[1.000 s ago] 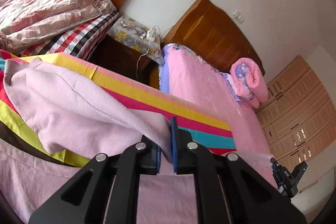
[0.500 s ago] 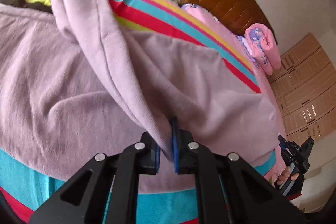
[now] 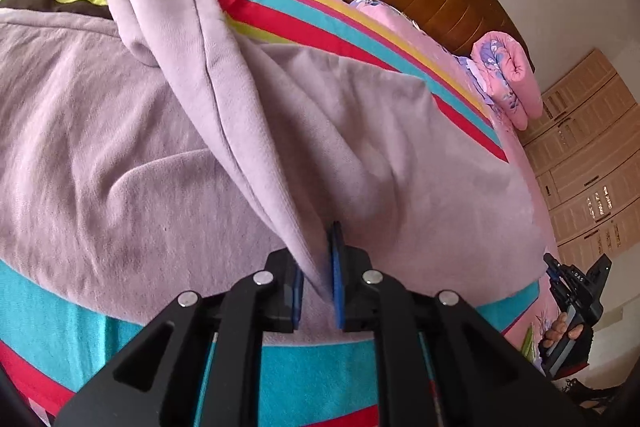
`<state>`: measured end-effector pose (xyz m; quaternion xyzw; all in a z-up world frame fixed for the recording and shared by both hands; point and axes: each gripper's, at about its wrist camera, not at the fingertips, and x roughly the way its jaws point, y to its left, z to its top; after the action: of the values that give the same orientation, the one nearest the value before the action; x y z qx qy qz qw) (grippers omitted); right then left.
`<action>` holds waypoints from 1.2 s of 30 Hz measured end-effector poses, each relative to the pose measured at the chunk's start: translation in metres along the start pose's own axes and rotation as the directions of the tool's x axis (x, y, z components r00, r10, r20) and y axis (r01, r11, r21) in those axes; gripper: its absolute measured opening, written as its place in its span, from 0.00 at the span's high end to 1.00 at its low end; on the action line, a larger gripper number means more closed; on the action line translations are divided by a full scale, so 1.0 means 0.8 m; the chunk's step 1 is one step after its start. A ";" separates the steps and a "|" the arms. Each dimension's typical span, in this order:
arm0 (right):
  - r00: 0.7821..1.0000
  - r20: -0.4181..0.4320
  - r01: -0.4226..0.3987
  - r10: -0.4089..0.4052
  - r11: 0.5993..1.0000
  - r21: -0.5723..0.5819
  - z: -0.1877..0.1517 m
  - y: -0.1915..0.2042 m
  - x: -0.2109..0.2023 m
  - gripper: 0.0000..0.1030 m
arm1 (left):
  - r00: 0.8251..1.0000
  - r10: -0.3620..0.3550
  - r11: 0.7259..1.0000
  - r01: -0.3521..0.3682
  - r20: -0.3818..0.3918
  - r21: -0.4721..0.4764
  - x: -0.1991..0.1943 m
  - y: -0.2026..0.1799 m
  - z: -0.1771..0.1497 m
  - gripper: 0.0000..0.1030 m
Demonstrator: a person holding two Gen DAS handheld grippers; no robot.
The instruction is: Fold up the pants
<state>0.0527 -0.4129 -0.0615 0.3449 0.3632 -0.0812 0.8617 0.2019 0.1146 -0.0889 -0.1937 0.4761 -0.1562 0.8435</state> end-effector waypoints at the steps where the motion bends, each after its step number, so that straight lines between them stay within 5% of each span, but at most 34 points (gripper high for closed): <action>1: 1.000 0.000 0.002 -0.002 1.000 -0.004 0.001 0.002 -0.002 0.86 | 1.000 0.006 1.000 -0.006 0.010 0.009 -0.005 -0.001 -0.003 0.87; 16: 0.999 -0.024 0.024 -0.022 0.998 0.059 -0.023 -0.028 0.014 0.85 | 0.998 0.065 0.998 -0.065 0.016 0.002 0.012 0.013 -0.018 0.81; 17: 0.999 -0.028 0.030 -0.028 0.998 0.062 -0.023 -0.028 0.014 0.81 | 0.997 0.074 0.997 -0.074 0.017 0.011 0.011 0.011 -0.019 0.80; 19: 0.997 -0.033 0.068 -0.066 0.996 0.057 -0.022 -0.025 0.008 0.53 | 0.996 0.089 0.996 -0.090 0.021 0.027 0.010 0.007 -0.018 0.78; 20: 0.993 -0.017 0.121 -0.121 0.992 0.043 -0.021 -0.019 0.000 0.52 | 0.995 0.096 0.995 -0.097 0.023 0.030 0.009 0.006 -0.019 0.75; 24: 0.976 0.120 0.199 -0.183 0.970 -0.142 -0.028 0.032 -0.031 0.52 | 0.992 0.110 0.993 -0.112 0.054 0.033 0.002 0.001 -0.015 0.53; 26: 0.976 0.150 0.197 -0.160 0.940 -0.278 -0.040 0.074 -0.029 0.52 | 0.992 0.107 0.993 -0.109 0.059 0.041 0.002 -0.003 -0.014 0.53; 30: 0.991 0.076 0.135 -0.112 0.868 -0.477 -0.077 0.134 0.012 0.48 | 0.992 0.117 0.990 -0.121 0.053 0.079 0.009 -0.012 -0.018 0.54; 34: 0.979 -0.042 0.141 -0.198 0.814 -0.563 -0.112 0.143 0.057 0.47 | 0.993 0.101 0.989 -0.107 0.060 0.101 0.004 -0.011 -0.020 0.56; 36: 0.979 -0.041 0.138 -0.197 0.802 -0.581 -0.116 0.141 0.056 0.47 | 0.995 0.070 0.993 -0.076 0.068 0.088 -0.004 -0.005 -0.016 0.47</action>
<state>0.0763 -0.2627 -0.0775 0.0388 0.4419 -0.0264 0.8958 0.1890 0.1100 -0.0910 -0.1427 0.4476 -0.1404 0.8715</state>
